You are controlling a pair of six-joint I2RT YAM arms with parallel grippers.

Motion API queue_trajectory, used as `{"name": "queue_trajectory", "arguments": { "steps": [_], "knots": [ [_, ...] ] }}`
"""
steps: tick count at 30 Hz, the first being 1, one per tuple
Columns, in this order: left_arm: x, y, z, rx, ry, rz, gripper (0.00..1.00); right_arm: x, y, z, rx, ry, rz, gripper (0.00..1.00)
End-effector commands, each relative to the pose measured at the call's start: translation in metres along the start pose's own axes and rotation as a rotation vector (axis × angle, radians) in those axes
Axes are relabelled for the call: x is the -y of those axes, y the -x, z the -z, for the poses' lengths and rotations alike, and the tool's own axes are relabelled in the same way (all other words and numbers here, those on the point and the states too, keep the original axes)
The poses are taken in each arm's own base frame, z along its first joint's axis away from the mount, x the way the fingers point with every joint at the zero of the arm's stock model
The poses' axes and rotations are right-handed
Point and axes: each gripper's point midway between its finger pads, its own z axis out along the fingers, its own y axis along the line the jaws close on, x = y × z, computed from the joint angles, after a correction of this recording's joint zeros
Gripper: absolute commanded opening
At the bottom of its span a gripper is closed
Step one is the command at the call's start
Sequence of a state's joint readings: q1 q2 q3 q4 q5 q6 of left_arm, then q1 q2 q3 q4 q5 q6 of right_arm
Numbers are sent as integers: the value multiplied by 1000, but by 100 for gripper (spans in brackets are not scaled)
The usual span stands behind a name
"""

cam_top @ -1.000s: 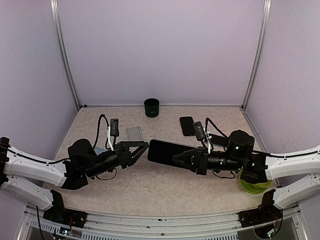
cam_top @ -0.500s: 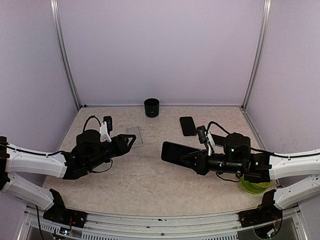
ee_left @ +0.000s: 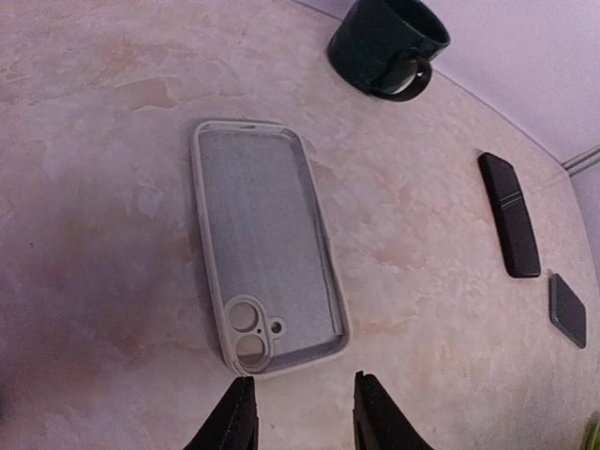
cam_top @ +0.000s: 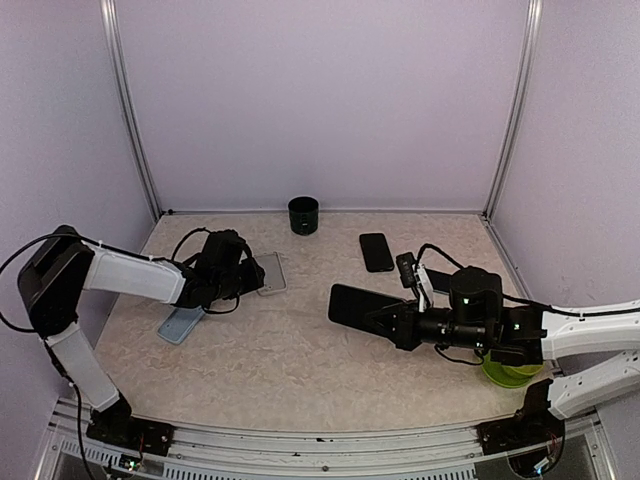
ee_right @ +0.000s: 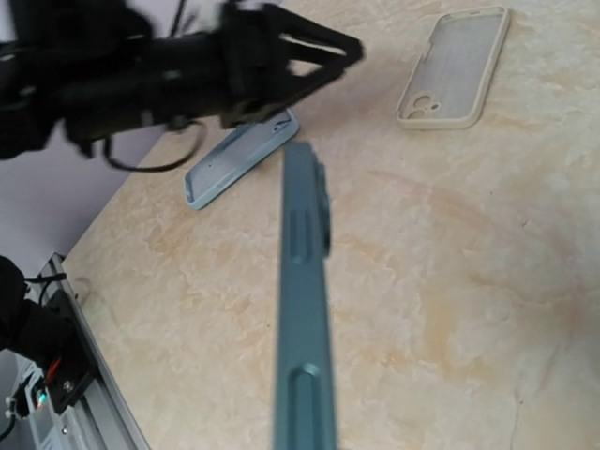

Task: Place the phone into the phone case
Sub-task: Pick up the phone case from the center of the board.

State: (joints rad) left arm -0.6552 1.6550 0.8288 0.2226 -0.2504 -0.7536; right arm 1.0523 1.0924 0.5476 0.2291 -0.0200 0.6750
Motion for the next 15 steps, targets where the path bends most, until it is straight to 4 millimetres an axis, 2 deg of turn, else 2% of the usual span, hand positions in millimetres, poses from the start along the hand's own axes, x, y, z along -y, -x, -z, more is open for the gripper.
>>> {"name": "queue_trajectory", "arguments": {
  "steps": [1, 5, 15],
  "knots": [
    [-24, -13, -29, -96, 109, -39, 34, -13, 32, 10, 97, 23, -4, 0],
    [-33, -18, -47, -118, 160, -75, 34, -12, 30, 10, 91, 16, -4, 0],
    [-55, -18, -60, -129, 321, -149, 31, -13, 34, 7, 90, 8, 14, 0]
  ]
}}
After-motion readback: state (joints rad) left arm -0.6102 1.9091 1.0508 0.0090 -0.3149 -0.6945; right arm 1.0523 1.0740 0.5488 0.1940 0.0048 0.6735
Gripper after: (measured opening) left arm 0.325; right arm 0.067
